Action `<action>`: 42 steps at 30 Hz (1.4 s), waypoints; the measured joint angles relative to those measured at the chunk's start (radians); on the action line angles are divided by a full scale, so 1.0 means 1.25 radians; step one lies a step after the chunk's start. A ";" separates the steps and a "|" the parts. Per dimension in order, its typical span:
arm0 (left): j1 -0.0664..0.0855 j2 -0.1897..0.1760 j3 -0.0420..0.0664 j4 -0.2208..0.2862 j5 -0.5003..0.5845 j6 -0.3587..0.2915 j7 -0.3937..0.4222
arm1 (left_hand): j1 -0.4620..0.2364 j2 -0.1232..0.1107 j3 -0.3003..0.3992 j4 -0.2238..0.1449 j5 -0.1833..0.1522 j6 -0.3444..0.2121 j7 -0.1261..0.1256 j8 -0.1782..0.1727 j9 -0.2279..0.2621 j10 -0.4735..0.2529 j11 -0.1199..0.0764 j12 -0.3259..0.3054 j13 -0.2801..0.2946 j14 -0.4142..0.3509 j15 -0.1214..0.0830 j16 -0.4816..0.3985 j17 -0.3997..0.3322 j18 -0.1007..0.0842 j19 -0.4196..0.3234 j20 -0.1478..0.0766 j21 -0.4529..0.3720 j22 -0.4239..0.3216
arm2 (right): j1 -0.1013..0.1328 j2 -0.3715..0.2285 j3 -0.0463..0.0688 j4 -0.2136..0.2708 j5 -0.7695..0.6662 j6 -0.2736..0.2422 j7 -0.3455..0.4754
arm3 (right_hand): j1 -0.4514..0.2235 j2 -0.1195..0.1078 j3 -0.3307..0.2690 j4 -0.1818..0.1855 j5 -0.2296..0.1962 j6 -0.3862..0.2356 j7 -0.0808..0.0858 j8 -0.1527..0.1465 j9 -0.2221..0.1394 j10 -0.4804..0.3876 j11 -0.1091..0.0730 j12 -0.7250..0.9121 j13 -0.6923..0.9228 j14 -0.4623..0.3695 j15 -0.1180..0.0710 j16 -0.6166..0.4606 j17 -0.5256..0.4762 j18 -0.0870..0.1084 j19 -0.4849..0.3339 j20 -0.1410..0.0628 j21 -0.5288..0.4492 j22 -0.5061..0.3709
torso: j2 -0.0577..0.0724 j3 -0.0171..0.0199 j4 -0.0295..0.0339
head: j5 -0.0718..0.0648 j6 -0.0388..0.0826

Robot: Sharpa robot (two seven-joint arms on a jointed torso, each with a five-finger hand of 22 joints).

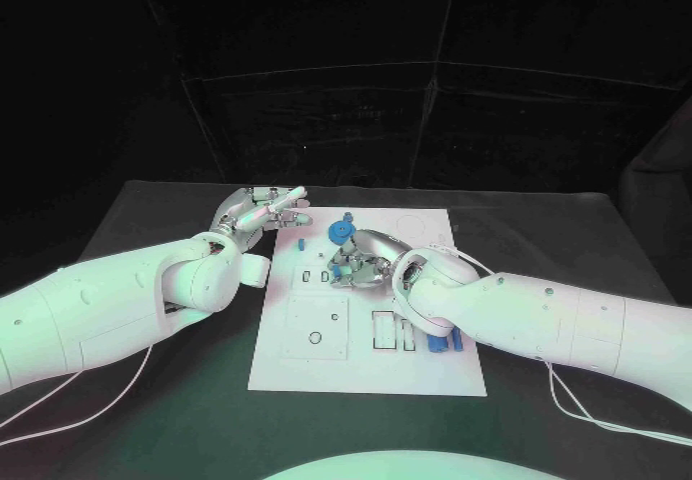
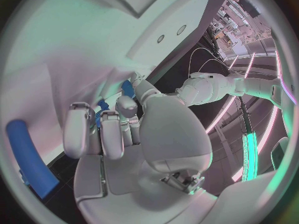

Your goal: Assemble the parts on the task board

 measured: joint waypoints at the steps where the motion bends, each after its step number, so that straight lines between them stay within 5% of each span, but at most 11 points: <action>1: 0.000 0.000 0.000 0.000 0.000 0.000 0.000 | 0.000 0.000 0.000 0.000 0.000 0.000 0.000 0.000 0.000 0.000 0.000 0.000 0.000 0.000 0.000 0.000 0.000 0.000 0.000 0.000 0.000 0.000 | 0.000 0.000 0.000 0.000 0.000 0.000 0.000 | -0.002 -0.002 -0.002 0.003 0.000 -0.004 0.002 0.000 0.000 0.000 0.000 0.000 0.000 -0.001 0.002 0.000 0.000 0.000 0.000 0.000 0.000 0.000 | 0.000 0.0000 -0.0002 | 0.000 0.000; 15: 0.000 0.000 0.000 0.000 0.000 0.000 0.000 | 0.000 0.000 0.000 0.000 0.000 0.000 0.000 -0.003 0.000 0.000 0.000 0.000 0.000 0.000 0.000 0.000 0.000 0.000 0.000 0.000 0.000 0.000 | -0.002 -0.001 -0.002 0.004 -0.001 -0.015 0.001 | -0.027 -0.027 -0.080 0.031 0.005 -0.091 0.014 0.000 -0.001 -0.011 0.011 0.000 0.000 -0.001 0.013 0.005 0.000 0.000 0.000 0.011 0.000 0.000 | 0.000 -0.0002 -0.0005 | -0.001 0.000; 23: 0.000 0.000 0.000 0.000 0.000 0.000 -0.001 | 0.000 0.000 0.000 0.000 0.000 0.000 0.000 -0.003 0.000 0.000 0.000 0.000 0.000 0.000 0.000 0.000 0.001 0.000 0.000 0.000 0.000 0.000 | -0.005 -0.015 -0.002 0.029 -0.002 -0.077 0.029 | -0.016 -0.025 -0.089 0.031 0.007 -0.108 0.016 0.000 -0.001 -0.011 0.011 0.016 0.011 0.002 0.015 0.005 0.000 0.000 0.003 0.014 0.002 0.004 | 0.000 -0.0002 -0.0003 | -0.001 0.001; 29: 0.000 -0.006 0.000 0.000 -0.003 0.000 -0.005 | 0.000 0.007 -0.007 -0.007 0.000 0.015 -0.015 -0.003 0.001 0.026 -0.014 -0.003 0.002 0.070 -0.023 0.028 0.025 0.000 0.074 -0.021 0.029 0.013 | -0.005 -0.052 -0.001 0.071 0.012 -0.125 0.084 | -0.009 -0.018 -0.095 0.031 0.012 -0.130 0.017 0.000 -0.001 -0.008 0.015 0.026 0.018 0.002 0.015 0.005 0.000 0.000 0.003 0.014 0.003 0.008 | -0.001 0.0000 -0.0005 | 0.002 0.004; 33: 0.000 -0.016 0.000 0.000 -0.016 0.001 -0.017 | -0.003 0.010 -0.011 -0.011 0.003 0.044 -0.028 0.005 0.005 0.093 -0.036 0.026 0.016 0.161 -0.050 0.084 0.060 0.000 0.140 -0.048 0.069 0.032 | 0.008 -0.100 0.000 0.113 0.050 -0.139 0.141 | -0.004 -0.012 -0.095 0.031 0.016 -0.117 0.018 0.000 -0.001 -0.008 0.014 0.026 0.018 0.002 0.015 0.004 0.000 0.000 0.003 0.014 0.003 0.009 | -0.005 0.0003 -0.0011 | 0.004 0.006; 38: 0.007 -0.031 -0.001 -0.001 -0.065 0.010 -0.062 | 0.005 0.018 -0.010 -0.021 0.006 0.061 -0.044 0.010 0.006 0.156 -0.060 0.067 0.050 0.233 -0.084 0.260 0.199 0.000 0.220 -0.088 0.154 0.079 | 0.031 -0.172 0.012 0.178 0.124 -0.151 0.205 | 0.019 0.011 -0.095 0.031 0.049 -0.061 0.012 0.013 0.006 -0.008 0.014 0.037 0.025 0.002 0.015 0.005 0.000 0.000 0.003 0.014 0.003 0.002 | -0.015 0.0042 -0.0024 | 0.005 0.007; 40: 0.014 -0.036 -0.001 -0.002 -0.099 0.017 -0.094 | 0.003 0.016 -0.010 -0.021 0.009 0.070 -0.056 0.023 0.010 0.182 -0.072 0.109 0.078 0.239 -0.091 0.429 0.361 0.000 0.238 -0.097 0.188 0.100 | 0.045 -0.203 0.015 0.196 0.161 -0.149 0.223 | 0.019 0.011 -0.095 0.031 0.058 -0.048 0.008 0.018 0.008 -0.008 0.014 0.046 0.029 0.002 0.015 0.005 0.000 0.000 0.003 0.014 0.003 0.000 | -0.021 0.0073 -0.0043 | 0.007 0.007; 42: 0.021 -0.038 -0.001 -0.002 -0.134 0.027 -0.130 | -0.022 0.016 -0.018 -0.013 0.012 0.085 -0.076 0.048 0.018 0.205 -0.084 0.197 0.139 0.238 -0.109 0.717 0.661 0.000 0.271 -0.113 0.254 0.141 | 0.059 -0.229 0.018 0.208 0.196 -0.143 0.235 | 0.022 0.015 -0.099 0.032 0.058 -0.034 0.006 0.024 0.008 0.045 0.011 0.146 0.101 0.002 0.015 0.004 0.000 0.000 0.003 0.014 0.003 0.003 | -0.028 0.0102 -0.0068 | 0.009 0.004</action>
